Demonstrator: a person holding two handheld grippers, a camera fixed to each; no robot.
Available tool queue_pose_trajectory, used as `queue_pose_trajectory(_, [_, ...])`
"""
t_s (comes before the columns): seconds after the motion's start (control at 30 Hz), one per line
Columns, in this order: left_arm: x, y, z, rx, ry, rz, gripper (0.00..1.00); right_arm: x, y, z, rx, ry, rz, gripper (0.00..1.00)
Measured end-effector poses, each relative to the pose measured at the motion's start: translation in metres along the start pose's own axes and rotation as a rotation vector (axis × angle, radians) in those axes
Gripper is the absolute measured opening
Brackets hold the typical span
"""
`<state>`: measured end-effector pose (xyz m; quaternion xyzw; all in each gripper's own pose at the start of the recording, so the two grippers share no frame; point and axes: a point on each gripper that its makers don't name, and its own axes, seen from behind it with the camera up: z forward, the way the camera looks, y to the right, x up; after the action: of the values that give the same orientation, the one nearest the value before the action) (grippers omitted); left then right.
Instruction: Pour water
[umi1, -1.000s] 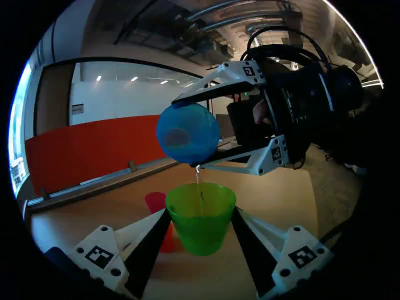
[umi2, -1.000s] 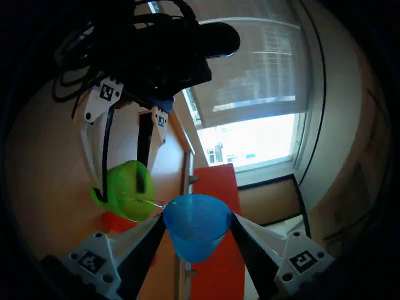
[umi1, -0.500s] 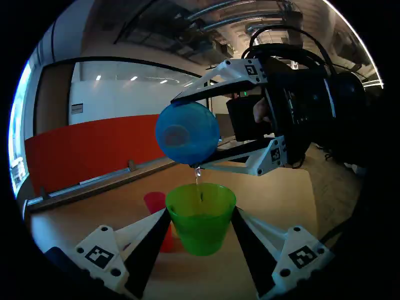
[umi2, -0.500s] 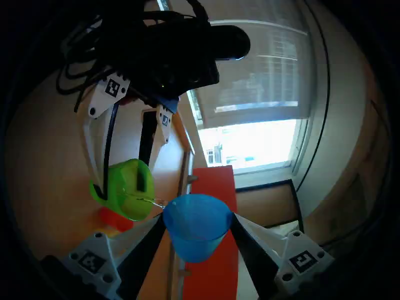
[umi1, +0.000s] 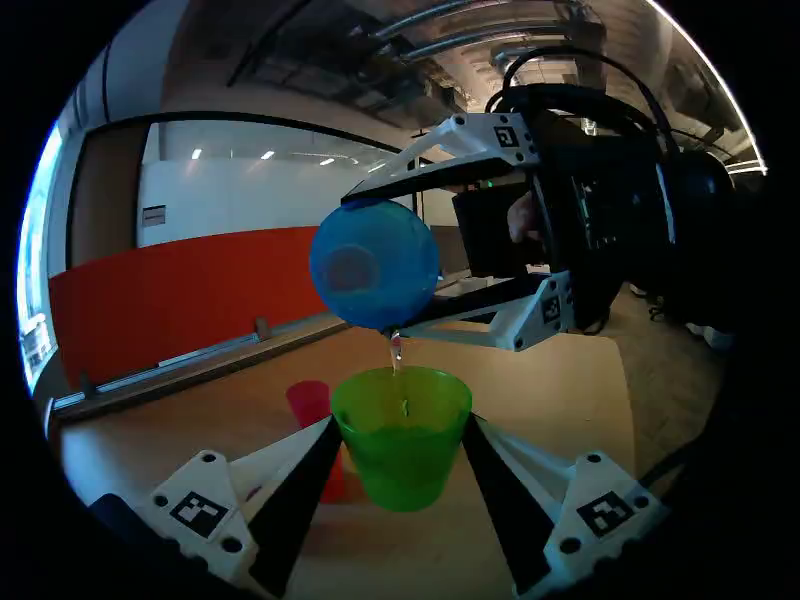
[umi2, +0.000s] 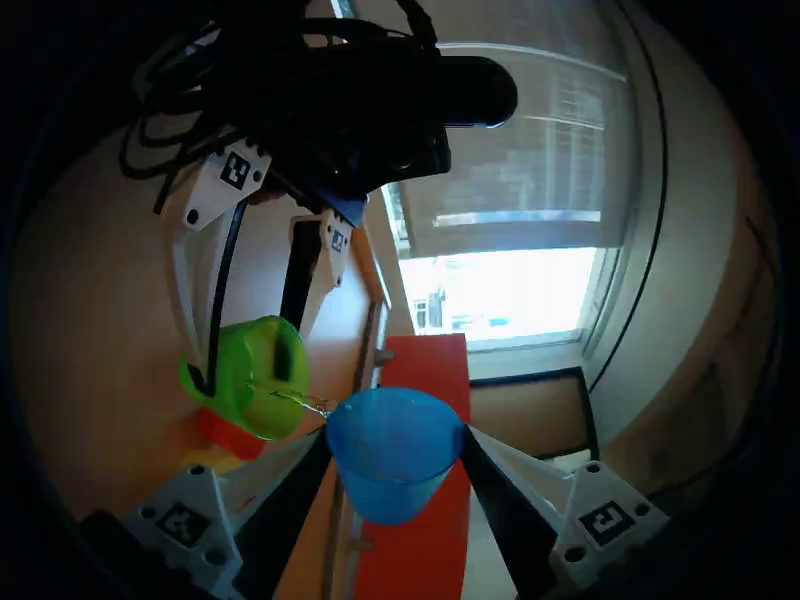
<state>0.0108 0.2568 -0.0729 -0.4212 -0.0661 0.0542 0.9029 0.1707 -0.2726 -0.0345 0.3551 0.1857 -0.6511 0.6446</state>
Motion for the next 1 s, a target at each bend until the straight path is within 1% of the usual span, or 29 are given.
queue_pose_trajectory(0.37, [-0.0004, 0.001, -0.0005, -0.001, -0.003, 0.003, 0.85, 0.0051, -0.0047, -0.0019, -0.003, -0.002, -0.036, 0.92])
queue_pose_trajectory(0.6, [-0.0004, 0.0008, 0.0001, -0.001, -0.005, 0.004, 0.84, 0.0045, -0.0032, -0.0016, -0.015, -0.007, -0.056, 0.92])
queue_pose_trajectory(1.0, [-0.0013, 0.001, 0.0008, -0.003, -0.006, 0.003, 0.85, 0.0077, -0.0055, -0.0013, -0.009, -0.004, -0.092, 0.92])
